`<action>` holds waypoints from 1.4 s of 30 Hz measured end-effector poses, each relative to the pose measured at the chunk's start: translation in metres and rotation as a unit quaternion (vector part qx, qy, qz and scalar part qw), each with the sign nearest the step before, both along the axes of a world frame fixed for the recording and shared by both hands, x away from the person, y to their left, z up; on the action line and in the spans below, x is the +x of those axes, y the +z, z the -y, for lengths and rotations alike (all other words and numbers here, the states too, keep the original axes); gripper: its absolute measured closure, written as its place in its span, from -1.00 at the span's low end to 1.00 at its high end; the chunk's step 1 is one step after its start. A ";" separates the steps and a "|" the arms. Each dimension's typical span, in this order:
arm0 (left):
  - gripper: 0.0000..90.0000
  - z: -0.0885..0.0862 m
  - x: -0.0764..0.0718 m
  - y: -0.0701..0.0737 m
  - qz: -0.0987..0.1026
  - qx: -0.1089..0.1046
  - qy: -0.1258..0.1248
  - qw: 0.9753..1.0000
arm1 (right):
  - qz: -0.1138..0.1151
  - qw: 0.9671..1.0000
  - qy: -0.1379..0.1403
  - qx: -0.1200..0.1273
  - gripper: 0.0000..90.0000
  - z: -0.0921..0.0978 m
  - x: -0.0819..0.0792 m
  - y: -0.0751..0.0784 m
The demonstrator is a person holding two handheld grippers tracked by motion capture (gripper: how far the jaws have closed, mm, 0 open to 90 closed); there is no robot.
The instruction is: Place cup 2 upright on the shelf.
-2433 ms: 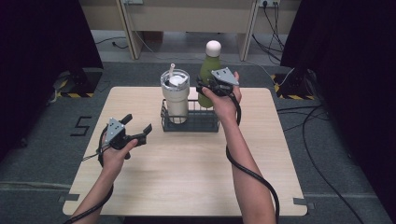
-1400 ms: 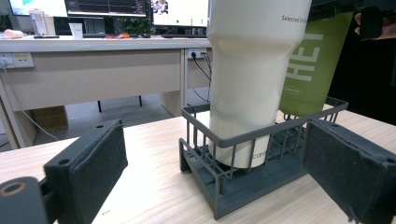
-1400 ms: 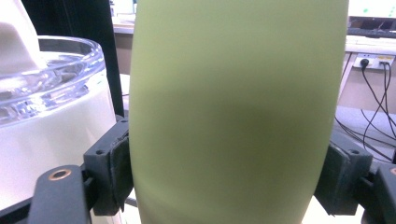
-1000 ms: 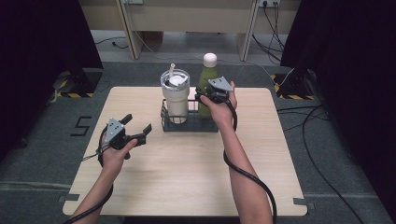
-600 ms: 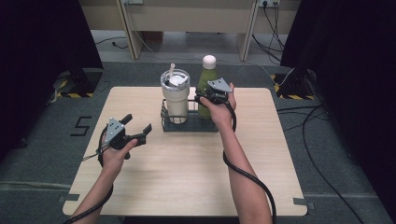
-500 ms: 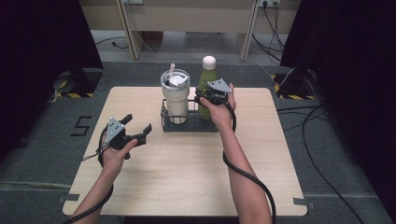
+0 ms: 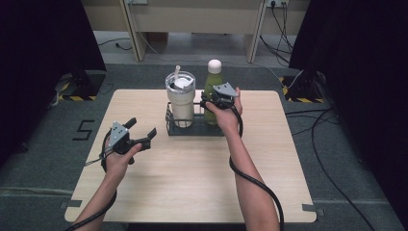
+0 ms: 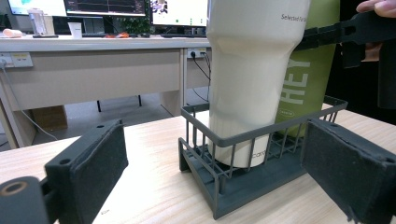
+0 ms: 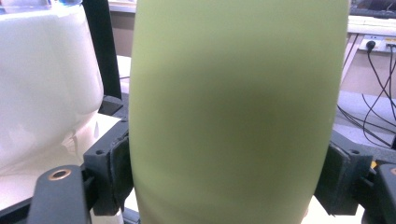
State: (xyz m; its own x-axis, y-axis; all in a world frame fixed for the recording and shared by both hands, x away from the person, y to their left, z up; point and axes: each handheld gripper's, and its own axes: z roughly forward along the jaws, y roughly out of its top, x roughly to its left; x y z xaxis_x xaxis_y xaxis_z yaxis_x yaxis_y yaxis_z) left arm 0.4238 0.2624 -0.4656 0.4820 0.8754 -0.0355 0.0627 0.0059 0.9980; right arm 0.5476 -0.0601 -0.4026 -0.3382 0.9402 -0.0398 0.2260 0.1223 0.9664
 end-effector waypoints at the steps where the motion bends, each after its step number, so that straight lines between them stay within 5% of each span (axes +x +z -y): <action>1: -0.86 0.000 0.000 0.000 0.000 0.000 0.000 1.000 | 0.000 1.000 0.000 0.000 -0.53 0.000 0.000 0.000; 24: -0.86 0.001 0.000 -0.001 -0.001 0.002 -0.001 1.000 | 0.000 1.000 0.009 0.014 -0.60 0.003 -0.003 -0.005; 42: -0.86 0.001 0.000 -0.001 -0.002 0.001 0.000 1.000 | 0.005 1.000 0.010 -0.001 -0.75 0.006 -0.009 -0.006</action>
State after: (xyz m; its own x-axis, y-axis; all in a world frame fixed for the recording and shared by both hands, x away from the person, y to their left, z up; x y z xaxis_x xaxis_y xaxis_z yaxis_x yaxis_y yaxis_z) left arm 0.4239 0.2614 -0.4669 0.4823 0.8753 -0.0354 0.0662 0.0039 0.9978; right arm 0.5388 -0.0663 -0.4082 -0.3568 0.9331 -0.0443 0.2144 0.1280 0.9683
